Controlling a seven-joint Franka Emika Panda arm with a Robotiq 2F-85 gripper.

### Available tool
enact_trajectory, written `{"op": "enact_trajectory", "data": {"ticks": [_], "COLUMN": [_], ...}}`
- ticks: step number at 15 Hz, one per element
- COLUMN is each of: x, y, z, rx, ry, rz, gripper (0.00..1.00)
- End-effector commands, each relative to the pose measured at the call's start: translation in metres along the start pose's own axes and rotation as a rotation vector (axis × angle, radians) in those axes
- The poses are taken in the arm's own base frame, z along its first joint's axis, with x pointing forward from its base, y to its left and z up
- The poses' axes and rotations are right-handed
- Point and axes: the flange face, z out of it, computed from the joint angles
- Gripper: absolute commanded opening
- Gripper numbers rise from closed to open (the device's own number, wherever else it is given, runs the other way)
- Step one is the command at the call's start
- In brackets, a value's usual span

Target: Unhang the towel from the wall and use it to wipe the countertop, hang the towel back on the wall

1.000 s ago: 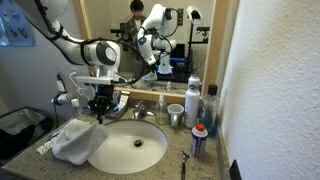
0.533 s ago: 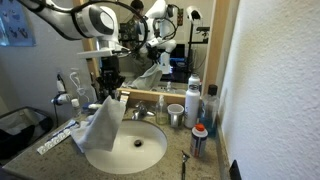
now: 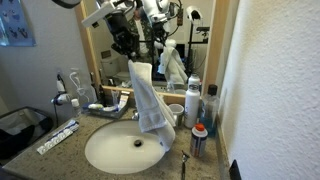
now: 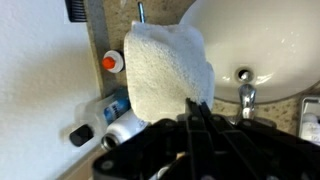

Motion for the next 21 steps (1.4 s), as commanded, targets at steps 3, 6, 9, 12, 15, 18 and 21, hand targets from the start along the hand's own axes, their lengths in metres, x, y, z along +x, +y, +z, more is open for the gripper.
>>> {"op": "enact_trajectory", "data": {"ticks": [3, 6, 9, 12, 15, 18, 21], "x": [0.003, 0.002, -0.005, -0.018, -0.034, -0.049, -0.064], "y": [0.067, 0.111, 0.157, 0.196, 0.229, 0.259, 0.3], "z": [-0.097, -0.146, -0.192, -0.232, -0.267, -0.286, -0.283], "rx": [-0.144, -0.202, -0.294, -0.414, -0.547, -0.684, -0.815], "ry": [0.214, 0.32, 0.417, 0.488, 0.552, 0.599, 0.601], "rz": [0.173, 0.289, 0.394, 0.494, 0.591, 0.691, 0.802], "gripper": [0.01, 0.01, 0.01, 0.01, 0.01, 0.01, 0.01]}}
